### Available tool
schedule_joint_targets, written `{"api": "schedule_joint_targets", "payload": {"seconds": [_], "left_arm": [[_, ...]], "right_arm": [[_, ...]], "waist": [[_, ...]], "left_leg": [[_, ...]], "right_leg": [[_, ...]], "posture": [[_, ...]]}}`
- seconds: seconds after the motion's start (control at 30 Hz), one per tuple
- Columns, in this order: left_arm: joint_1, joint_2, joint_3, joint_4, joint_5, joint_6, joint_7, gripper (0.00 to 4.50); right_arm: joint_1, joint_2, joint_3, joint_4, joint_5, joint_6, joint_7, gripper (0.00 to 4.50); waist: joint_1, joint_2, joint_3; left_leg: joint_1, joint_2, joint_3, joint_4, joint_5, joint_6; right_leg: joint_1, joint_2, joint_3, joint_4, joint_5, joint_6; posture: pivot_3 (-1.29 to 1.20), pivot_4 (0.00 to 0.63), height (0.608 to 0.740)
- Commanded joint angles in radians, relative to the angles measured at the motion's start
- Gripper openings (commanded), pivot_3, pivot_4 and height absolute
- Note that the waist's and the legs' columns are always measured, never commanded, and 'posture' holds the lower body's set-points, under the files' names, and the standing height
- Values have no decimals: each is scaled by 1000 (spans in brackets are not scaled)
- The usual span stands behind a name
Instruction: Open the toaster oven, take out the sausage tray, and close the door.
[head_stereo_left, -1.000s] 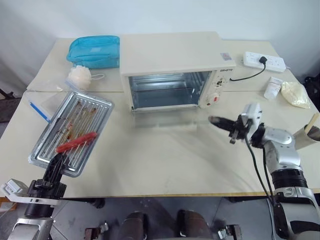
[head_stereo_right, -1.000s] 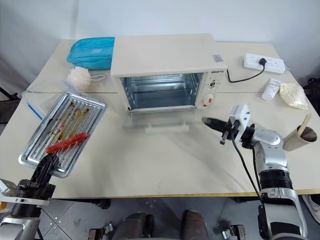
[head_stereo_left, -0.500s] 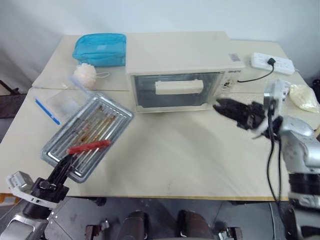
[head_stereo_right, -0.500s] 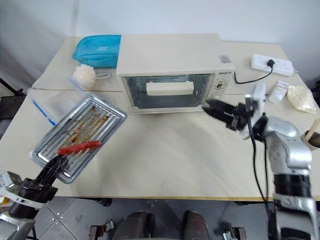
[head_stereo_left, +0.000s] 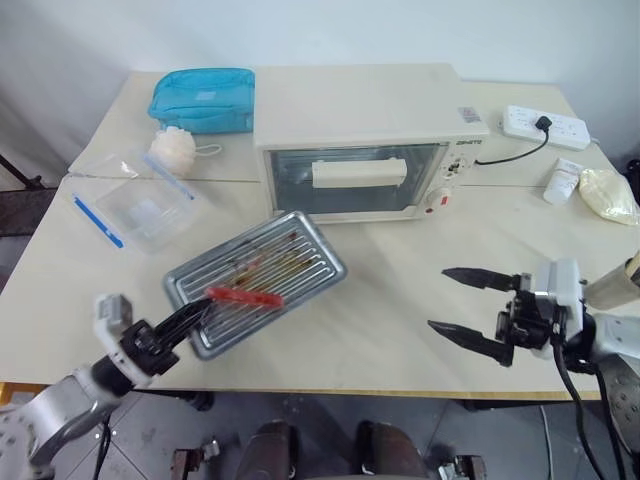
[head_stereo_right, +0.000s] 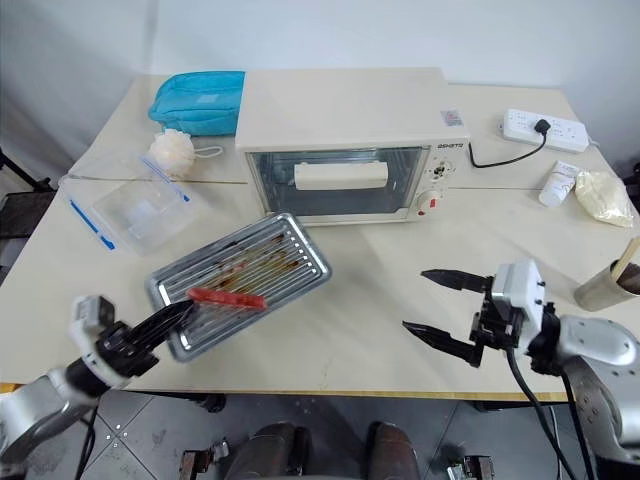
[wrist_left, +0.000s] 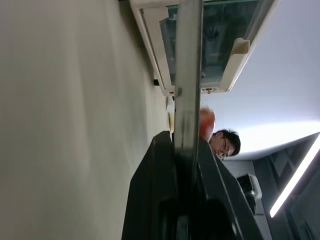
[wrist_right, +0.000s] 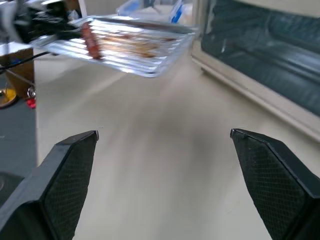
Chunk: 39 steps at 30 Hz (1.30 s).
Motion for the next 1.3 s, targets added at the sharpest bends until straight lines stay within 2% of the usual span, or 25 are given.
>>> {"api": "schedule_joint_targets", "payload": {"seconds": [0.03, 0.1, 0.2, 0.3, 0.47, 0.73, 0.9, 1.03, 1.17, 1.23, 1.3], "left_arm": [[-61, 22, -57, 32, -29, 10, 13, 0], [-173, 29, -160, 106, -17, 36, 29, 0], [-431, -32, -322, 258, 152, 80, 12, 0], [-558, -67, -380, 335, 252, 118, -7, 0], [-650, -99, -438, 408, 405, 197, -82, 0], [-739, -189, -483, 456, 695, 170, -233, 0], [-726, -187, -448, 411, 799, 154, -286, 1501], [-669, -107, -454, 298, 892, 92, -394, 2727], [-564, -24, -457, 172, 1059, -181, -544, 3878], [-459, 47, -408, 101, 1111, -343, -696, 4454], [-352, 121, -343, 44, 1140, -466, -831, 4454]], "right_arm": [[33, -16, -73, -60, 30, 4, -31, 4447], [88, -13, -111, -88, 28, 8, -42, 4447], [223, -1, -169, -142, -1, -8, -44, 4447], [284, 6, -196, -180, -1, -15, -63, 4447], [336, 14, -230, -222, 21, -3, -94, 4447], [381, 27, -221, -258, 17, -8, -120, 4447], [355, 20, -194, -244, 10, -6, -136, 4500], [325, 8, -172, -212, 2, -8, -127, 4500], [296, -5, -160, -166, -7, -16, -107, 4500], [281, -16, -160, -143, -11, -17, -94, 4500], [271, -33, -164, -127, -3, 3, -84, 4500]], "waist": [[-4, 0, 0], [-3, 1, 0], [33, 1, 0], [39, 0, 0], [7, 0, 0], [36, 1, -1], [43, 1, -1], [30, 1, -1], [5, 1, -1], [-7, 1, -1], [-20, 1, -1]], "left_leg": [[1, 0, 0, 0, 0, 0], [2, 0, 2, -1, 0, 0], [1, -3, -1, -3, 3, 0], [0, -5, 5, -3, 4, 2], [1, -6, 10, -4, 5, 4], [3, -7, 9, -2, 6, 3], [2, -8, 8, -3, 5, 1], [2, -7, 8, -5, 6, 4], [4, -6, 9, -10, 8, 3], [4, -6, 10, -12, 9, 3], [4, -5, 12, -13, 9, 2]], "right_leg": [[0, 0, 1, 0, 0, 0], [-1, 0, 2, 2, 0, 0], [-2, 4, -1, 4, 0, 0], [-3, 5, -2, 7, 2, 4], [-3, 5, 1, 3, 5, 9], [0, 3, 1, 1, 6, 11], [0, 1, 1, -2, 7, 12], [-1, 3, 0, 1, 7, 12], [-1, 4, 0, -1, 7, 12], [-1, 4, 0, -2, 7, 11], [-3, 4, 1, -2, 7, 9]], "posture": [[0, 150, 740], [0, 150, 740], [0, 150, 740], [0, 150, 740], [0, 150, 740], [0, 150, 740], [0, 150, 740], [0, 150, 740], [0, 150, 740], [0, 150, 740], [0, 150, 740]]}}
